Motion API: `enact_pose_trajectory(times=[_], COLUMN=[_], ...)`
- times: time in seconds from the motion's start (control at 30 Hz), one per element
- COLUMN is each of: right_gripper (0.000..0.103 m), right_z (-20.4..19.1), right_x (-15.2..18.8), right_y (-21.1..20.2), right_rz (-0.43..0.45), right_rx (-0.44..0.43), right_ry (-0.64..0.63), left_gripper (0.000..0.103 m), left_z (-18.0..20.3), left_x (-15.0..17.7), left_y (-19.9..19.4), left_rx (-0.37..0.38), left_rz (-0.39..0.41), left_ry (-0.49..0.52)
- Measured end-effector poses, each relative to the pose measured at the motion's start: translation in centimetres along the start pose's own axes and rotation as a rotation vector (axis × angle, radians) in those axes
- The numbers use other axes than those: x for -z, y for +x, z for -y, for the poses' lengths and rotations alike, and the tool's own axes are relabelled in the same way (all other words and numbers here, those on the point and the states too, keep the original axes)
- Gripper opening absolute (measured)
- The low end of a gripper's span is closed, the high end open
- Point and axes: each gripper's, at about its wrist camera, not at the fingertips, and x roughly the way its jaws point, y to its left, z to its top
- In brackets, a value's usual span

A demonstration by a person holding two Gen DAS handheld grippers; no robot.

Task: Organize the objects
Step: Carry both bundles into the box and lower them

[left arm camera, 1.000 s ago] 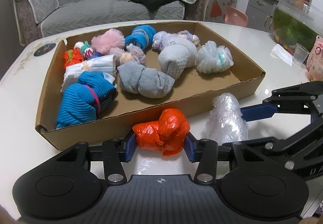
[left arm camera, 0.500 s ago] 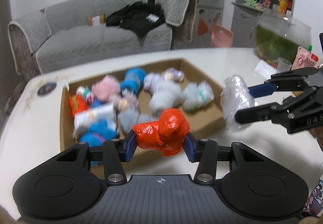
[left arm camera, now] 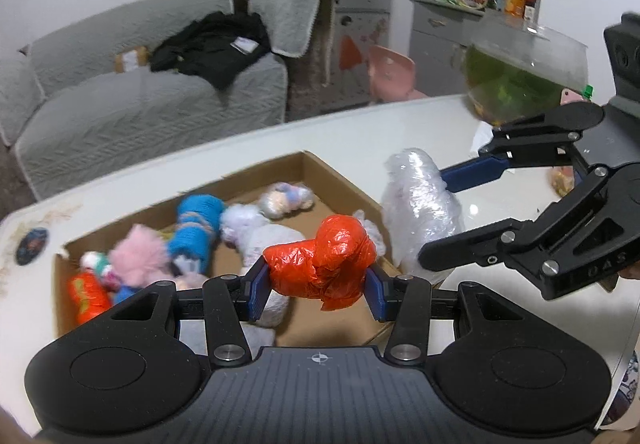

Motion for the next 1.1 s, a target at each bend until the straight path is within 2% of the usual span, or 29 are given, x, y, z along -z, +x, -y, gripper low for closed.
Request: enact_pose_trajectory(times=[0.3, 0.47, 0.6, 0.9, 1.1], right_gripper=[0.051, 0.051, 0.051, 0.051, 0.051], right_z=[0.2, -0.8, -1.5, -1.6, -2.3], right_x=[0.3, 0.3, 0.0, -0.3, -0.8], right_y=[2.0, 3.7, 5.0, 7.4, 8.1], right_rz=[-0.069, -0.11, -0.154, -0.236, -0.261], right_rx=[-0.02, -0.05, -0.069, -0.19, -0.218], right_ry=[-0.058, -0.145, -0.23, -0.21, -0.223], left_gripper=[0.054, 0.054, 0.054, 0.054, 0.054], left_z=[-1.3, -2.3, -3.2, -4.7, -4.8], left_x=[2.1, 3.0, 3.3, 3.5, 3.5], left_y=[4.2, 4.5, 4.7, 5.4, 5.2], left_rx=[0.044, -0.017, -0.038, -0.058, -0.056], left_rz=[-0.116, -0.199, -0.255, -0.295, -0.307], left_ry=[0.041, 0.112, 0.156, 0.135, 0.155])
